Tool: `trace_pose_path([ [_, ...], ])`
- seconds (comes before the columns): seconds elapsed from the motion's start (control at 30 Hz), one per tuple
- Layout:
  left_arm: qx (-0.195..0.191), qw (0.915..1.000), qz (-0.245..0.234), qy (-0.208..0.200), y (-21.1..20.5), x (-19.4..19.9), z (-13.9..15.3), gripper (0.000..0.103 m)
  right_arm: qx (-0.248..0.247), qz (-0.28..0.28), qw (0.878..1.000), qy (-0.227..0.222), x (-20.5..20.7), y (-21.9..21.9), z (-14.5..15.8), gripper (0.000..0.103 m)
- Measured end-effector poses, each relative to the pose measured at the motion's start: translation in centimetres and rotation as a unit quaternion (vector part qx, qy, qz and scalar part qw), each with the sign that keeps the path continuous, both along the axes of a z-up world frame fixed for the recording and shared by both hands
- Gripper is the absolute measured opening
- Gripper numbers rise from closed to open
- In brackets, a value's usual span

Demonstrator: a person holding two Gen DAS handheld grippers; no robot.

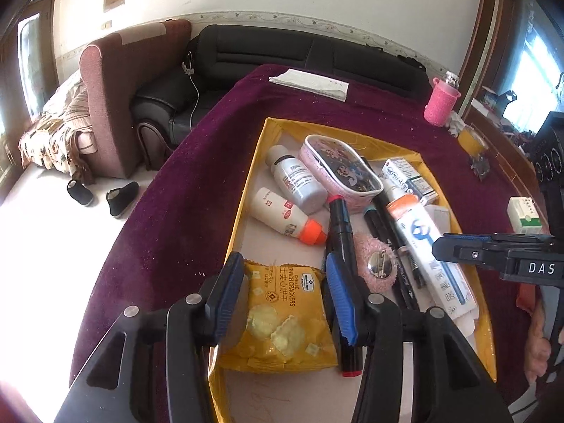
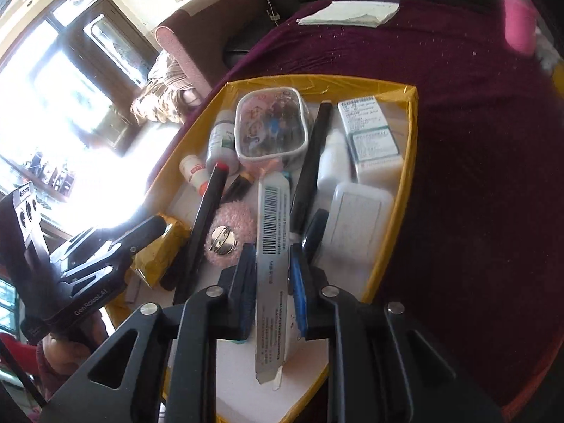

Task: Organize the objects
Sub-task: 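Lower the cracker packet and long white box into the tray, open both grippers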

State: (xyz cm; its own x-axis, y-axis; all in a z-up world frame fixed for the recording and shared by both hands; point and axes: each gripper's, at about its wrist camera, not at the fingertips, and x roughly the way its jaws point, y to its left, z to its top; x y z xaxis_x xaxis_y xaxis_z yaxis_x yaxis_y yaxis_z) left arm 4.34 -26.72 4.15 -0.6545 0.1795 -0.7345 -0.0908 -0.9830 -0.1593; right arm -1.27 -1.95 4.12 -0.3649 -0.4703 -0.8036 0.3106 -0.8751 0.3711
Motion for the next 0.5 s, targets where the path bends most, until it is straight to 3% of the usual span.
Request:
trace_pose_path([
  [0.1,0.019,0.9997,0.009,0.015,-0.9,1.2,1.1,0.05,-0.007,-0.004,0.999,0.031,0.1,0.2,1.8,0.04],
  [0.23,0.054,0.9977,0.027,0.029,-1.9,3.6,2.1,0.05,-0.041,0.003,0.998,0.054,0.0,-0.9,4.0,0.046],
  [0.4,0.101,0.9906,0.068,0.064,-3.4,6.9,3.3,0.052,-0.134,0.053,0.989,-0.024,-2.6,-6.7,2.0,0.047],
  [0.5,0.1,0.9897,0.082,0.061,-4.1,7.8,3.8,0.055,-0.152,0.074,0.984,-0.059,-3.5,-9.9,0.7,0.047],
])
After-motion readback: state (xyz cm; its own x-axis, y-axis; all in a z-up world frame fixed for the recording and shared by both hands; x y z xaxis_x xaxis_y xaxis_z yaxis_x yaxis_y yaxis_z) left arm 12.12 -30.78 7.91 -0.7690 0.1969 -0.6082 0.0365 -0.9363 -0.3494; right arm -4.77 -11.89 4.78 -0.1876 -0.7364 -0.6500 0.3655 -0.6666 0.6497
